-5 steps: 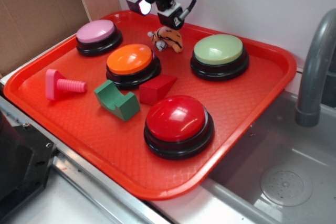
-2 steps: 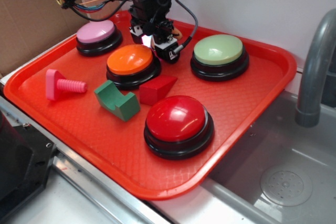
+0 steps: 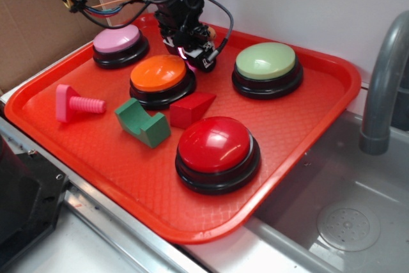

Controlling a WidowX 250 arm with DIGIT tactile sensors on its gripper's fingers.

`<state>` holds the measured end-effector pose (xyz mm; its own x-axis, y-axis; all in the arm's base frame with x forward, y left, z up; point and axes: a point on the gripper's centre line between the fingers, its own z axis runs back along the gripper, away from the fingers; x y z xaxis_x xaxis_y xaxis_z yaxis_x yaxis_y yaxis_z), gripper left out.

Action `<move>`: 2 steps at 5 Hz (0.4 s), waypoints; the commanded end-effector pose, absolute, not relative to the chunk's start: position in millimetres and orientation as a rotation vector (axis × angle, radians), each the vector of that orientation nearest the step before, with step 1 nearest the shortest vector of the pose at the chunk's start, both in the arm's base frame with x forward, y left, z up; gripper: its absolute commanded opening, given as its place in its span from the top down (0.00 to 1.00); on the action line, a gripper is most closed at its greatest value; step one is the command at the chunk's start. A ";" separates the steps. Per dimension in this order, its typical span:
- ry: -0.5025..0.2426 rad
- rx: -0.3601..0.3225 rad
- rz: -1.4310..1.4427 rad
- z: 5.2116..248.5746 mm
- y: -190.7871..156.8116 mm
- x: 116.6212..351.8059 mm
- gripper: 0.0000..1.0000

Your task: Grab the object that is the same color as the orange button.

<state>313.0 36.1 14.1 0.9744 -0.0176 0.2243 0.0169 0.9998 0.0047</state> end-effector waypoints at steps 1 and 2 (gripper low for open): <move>-0.315 0.071 0.121 104.8 39.1 290.8 1.00; -0.195 0.078 0.195 152.9 43.2 254.7 1.00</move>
<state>245.9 39.8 128.2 0.9761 0.1761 0.1272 -0.1846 0.9811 0.0582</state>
